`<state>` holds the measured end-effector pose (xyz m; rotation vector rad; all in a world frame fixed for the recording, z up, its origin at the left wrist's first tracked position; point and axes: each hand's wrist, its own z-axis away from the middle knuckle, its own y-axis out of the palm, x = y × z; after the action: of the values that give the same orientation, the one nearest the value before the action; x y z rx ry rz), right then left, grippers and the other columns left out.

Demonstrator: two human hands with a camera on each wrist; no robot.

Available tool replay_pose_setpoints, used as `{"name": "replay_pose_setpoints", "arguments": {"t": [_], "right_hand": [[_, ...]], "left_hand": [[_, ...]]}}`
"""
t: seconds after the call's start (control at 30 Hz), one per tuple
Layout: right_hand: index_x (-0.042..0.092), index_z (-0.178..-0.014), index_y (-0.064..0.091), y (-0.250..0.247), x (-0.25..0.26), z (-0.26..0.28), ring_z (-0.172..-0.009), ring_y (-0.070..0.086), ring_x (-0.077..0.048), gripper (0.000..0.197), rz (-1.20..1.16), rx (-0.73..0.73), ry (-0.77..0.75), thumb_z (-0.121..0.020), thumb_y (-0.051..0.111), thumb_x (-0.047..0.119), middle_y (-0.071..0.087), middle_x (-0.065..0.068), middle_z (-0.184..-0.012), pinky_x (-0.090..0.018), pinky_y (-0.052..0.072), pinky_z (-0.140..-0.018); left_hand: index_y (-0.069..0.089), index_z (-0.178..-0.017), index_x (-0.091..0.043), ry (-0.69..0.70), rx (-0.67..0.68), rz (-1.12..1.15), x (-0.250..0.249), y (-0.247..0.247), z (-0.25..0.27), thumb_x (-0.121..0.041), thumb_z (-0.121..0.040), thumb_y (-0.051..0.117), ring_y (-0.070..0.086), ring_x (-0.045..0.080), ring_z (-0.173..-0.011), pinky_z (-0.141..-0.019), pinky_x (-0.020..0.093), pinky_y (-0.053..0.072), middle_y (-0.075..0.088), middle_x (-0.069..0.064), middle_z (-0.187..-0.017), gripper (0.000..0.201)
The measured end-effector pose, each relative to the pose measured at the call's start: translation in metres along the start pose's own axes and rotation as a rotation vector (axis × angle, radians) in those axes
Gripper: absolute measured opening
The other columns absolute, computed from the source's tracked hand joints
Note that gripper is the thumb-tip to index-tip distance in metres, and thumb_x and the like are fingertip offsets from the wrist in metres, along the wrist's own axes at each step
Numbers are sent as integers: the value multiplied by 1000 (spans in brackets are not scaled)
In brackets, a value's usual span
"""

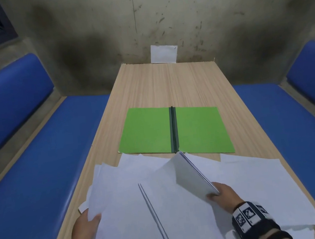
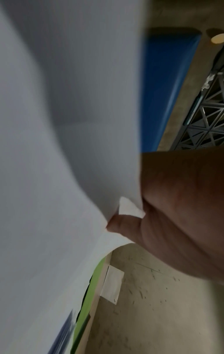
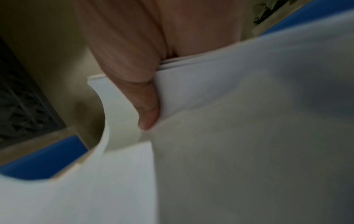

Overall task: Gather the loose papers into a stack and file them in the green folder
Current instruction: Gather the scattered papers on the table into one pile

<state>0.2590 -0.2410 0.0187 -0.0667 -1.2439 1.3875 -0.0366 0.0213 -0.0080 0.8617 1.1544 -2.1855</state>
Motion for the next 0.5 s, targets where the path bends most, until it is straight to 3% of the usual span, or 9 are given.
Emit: {"name": "replay_pose_setpoints", "arguments": {"t": [0.07, 0.13, 0.27, 0.3, 0.37, 0.43, 0.5], "right_hand": [[24, -94, 59, -11, -7, 8, -92, 58, -20, 27, -88, -29, -3, -84, 59, 0, 62, -2, -89, -21, 42, -68], [19, -103, 55, -23, -21, 18, -99, 59, -25, 30, -240, -89, 41, -83, 61, -2, 63, -8, -99, -28, 41, -76], [7, -106, 56, -36, -57, 38, -91, 59, -31, 30, -516, -198, 250, -79, 70, 5, 63, -20, -103, -30, 45, -65], [3, -107, 58, -37, -67, 41, -92, 59, -32, 30, -526, -200, 305, -79, 71, 4, 63, -21, -104, -34, 48, -68], [-6, -114, 62, -33, -87, 46, -98, 61, -34, 43, -546, -147, 389, -75, 76, 5, 66, -22, -107, -42, 49, -88], [-5, -117, 62, -28, -97, 53, -101, 63, -31, 68, -589, -99, 421, -58, 88, 19, 69, -18, -108, -40, 46, -95], [2, -117, 64, -20, -107, 54, -103, 65, -29, 106, -583, -74, 419, -23, 94, 41, 71, -14, -110, -40, 47, -97]], "left_hand": [[56, -121, 0, -13, -18, -21, 1, 1, -1, -10, -90, 52, 53, 28, -92, -85, 36, 42, 61, 14, -109, 33], [56, -121, 1, -15, -32, -47, 1, 0, -2, -9, -90, 51, 52, 27, -90, -82, 34, 40, 61, 17, -111, 33], [53, -125, 0, -7, -47, -42, -6, -5, 0, -8, -91, 50, 53, 31, -99, -84, 33, 38, 59, 19, -123, 35], [51, -127, 1, -7, -55, -27, -9, -7, 1, -7, -91, 49, 53, 34, -109, -88, 33, 37, 56, 19, -128, 36], [47, -129, 5, -39, -67, 57, -14, -10, 3, -3, -92, 47, 49, 36, -120, -90, 33, 34, 52, 20, -131, 38], [48, -128, 7, -93, -90, 146, -12, -13, -2, -3, -93, 45, 52, 37, -114, -89, 34, 36, 53, 22, -130, 36], [48, -128, 5, -139, -118, 128, -2, -14, -9, -6, -93, 46, 52, 39, -116, -96, 38, 38, 54, 24, -131, 37]]}}
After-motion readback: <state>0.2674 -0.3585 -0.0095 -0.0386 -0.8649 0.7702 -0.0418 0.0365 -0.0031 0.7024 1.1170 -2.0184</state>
